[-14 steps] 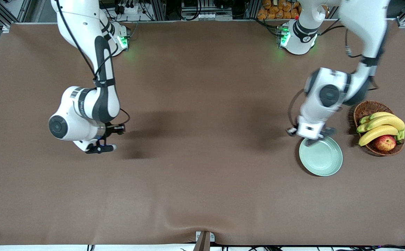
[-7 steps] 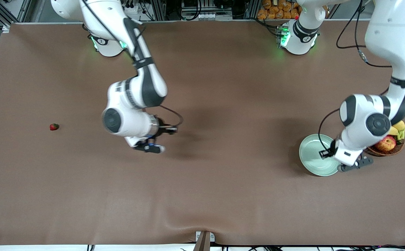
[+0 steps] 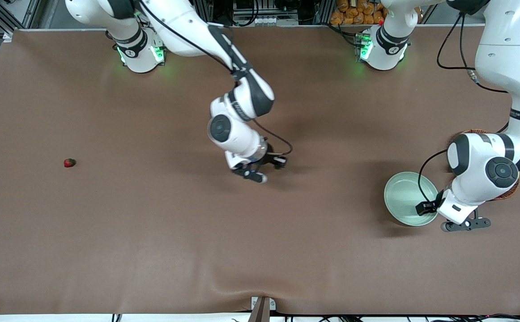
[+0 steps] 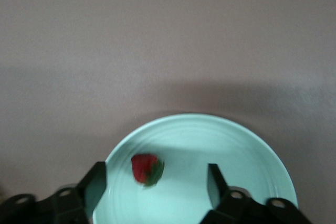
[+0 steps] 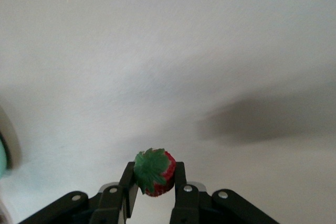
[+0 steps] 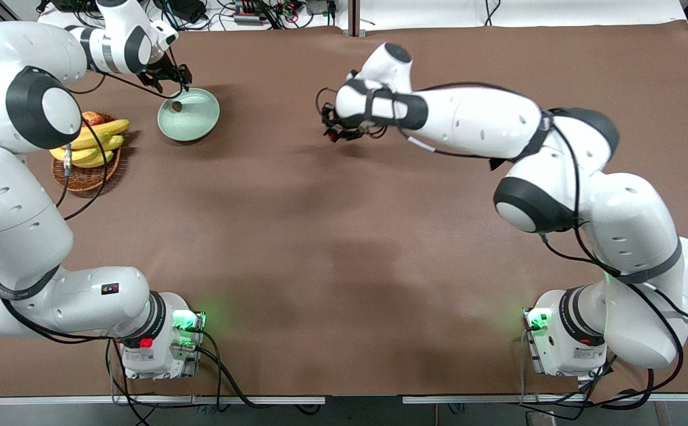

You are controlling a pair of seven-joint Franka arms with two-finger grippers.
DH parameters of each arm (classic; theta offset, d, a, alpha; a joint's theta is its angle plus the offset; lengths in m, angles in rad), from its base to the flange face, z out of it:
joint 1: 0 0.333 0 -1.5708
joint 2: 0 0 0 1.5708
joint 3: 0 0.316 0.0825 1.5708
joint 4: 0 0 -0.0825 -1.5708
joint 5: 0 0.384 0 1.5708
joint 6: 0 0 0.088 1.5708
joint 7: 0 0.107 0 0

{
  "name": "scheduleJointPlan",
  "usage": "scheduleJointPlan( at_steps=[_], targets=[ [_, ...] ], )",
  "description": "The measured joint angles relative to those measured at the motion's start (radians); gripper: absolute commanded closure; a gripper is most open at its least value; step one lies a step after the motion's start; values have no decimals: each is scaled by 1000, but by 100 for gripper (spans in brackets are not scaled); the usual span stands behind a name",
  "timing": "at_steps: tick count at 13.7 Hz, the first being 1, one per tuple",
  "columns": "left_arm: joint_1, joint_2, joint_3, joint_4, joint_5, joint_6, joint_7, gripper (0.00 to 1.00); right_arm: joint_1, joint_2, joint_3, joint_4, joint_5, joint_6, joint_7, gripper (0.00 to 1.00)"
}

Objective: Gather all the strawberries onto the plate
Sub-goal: 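Release the strawberry mid-table with the right gripper while the left gripper withdraws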

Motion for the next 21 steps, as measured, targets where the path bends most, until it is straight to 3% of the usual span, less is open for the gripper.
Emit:
scheduleJointPlan(
  at_steps=[4,6,7,8,9,14,17,21],
  targets=[
    [-2,-100,-52,2,0,-140,1,0,7,114,90,83,1,158,52,97],
    [-3,-138,-85,2,-1,-196,-7,0,10,144,130,109,1,212,60,45],
    [-3,-149,-99,2,-4,-214,-23,0,14,154,139,124,1,218,63,36],
    [-3,-153,-111,2,-10,-227,-41,0,19,159,143,134,1,221,69,8],
    [-4,-153,-123,1,-22,-238,-60,0,22,159,144,143,1,221,75,0],
    [-6,-153,-225,-5,-60,-290,-271,0,-9,145,140,183,-99,188,79,0],
    [-31,-144,-285,-12,-61,-294,-413,0,-90,93,132,198,-143,22,78,0],
    [-136,-96,-302,-23,-61,-295,-610,0,-232,18,131,200,-294,-215,77,0]
  ],
)
